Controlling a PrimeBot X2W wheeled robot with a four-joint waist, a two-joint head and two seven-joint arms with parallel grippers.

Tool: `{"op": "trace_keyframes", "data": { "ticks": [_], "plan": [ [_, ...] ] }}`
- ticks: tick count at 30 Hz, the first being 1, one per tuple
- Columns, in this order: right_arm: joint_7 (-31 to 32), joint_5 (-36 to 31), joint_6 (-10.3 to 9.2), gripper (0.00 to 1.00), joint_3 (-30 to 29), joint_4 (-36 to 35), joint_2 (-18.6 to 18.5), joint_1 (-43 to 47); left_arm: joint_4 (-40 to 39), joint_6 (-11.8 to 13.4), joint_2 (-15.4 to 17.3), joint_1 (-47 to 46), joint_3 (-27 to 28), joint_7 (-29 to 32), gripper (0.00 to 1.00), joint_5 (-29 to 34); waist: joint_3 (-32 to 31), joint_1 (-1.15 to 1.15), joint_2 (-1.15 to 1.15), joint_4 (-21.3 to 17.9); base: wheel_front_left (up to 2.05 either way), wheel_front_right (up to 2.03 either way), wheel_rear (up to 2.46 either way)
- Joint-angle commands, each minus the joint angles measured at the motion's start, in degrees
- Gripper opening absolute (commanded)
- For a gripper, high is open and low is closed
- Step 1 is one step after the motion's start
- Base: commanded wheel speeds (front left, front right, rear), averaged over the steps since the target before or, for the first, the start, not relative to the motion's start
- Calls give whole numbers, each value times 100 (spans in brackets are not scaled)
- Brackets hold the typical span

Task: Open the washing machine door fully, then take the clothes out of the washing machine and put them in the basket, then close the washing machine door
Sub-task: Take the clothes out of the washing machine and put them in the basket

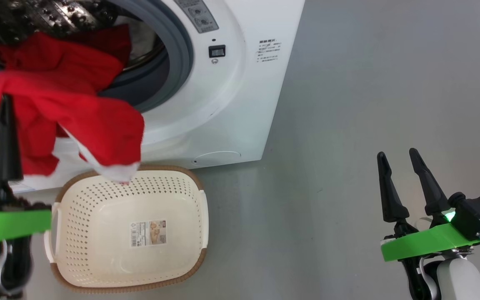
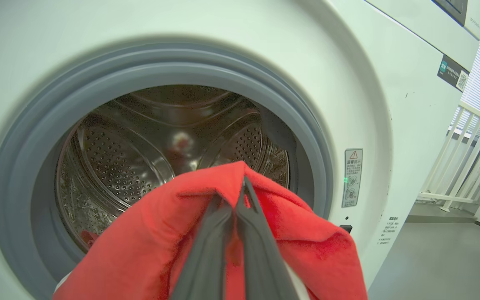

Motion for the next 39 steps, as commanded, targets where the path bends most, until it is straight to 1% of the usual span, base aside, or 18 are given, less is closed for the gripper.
{"op": "trace_keyframes", "data": {
  "ticks": [1,6,9,15,21,31,39],
  "plan": [
    [-27,-44,9,100,140,-122,5,93,-169,-15,254,73,241,-29,0,39,-5,0,0,10,0,0,0],
    [-27,-38,9,100,173,-97,5,84,-6,-15,193,444,148,-29,0,123,10,0,0,28,0,0,0],
    [-27,-44,9,100,182,-103,5,69,198,-15,93,560,66,-29,0,159,48,0,0,42,0,0,0],
    [-27,-59,9,100,225,-108,5,-8,790,-15,46,572,-175,-29,0,454,163,0,0,26,0,0,0],
    [-27,-46,9,100,298,-128,5,-60,1319,-15,-64,566,-304,-29,0,398,300,0,0,-48,0,0,0],
    [-27,7,9,100,314,-236,5,-173,2334,-15,40,227,-573,-29,0,397,740,0,0,-201,0,0,0],
    [-27,84,9,100,367,-324,5,-336,3101,-15,191,-240,-1008,-29,0,398,1176,0,0,-329,0,0,0]
  ]
}}
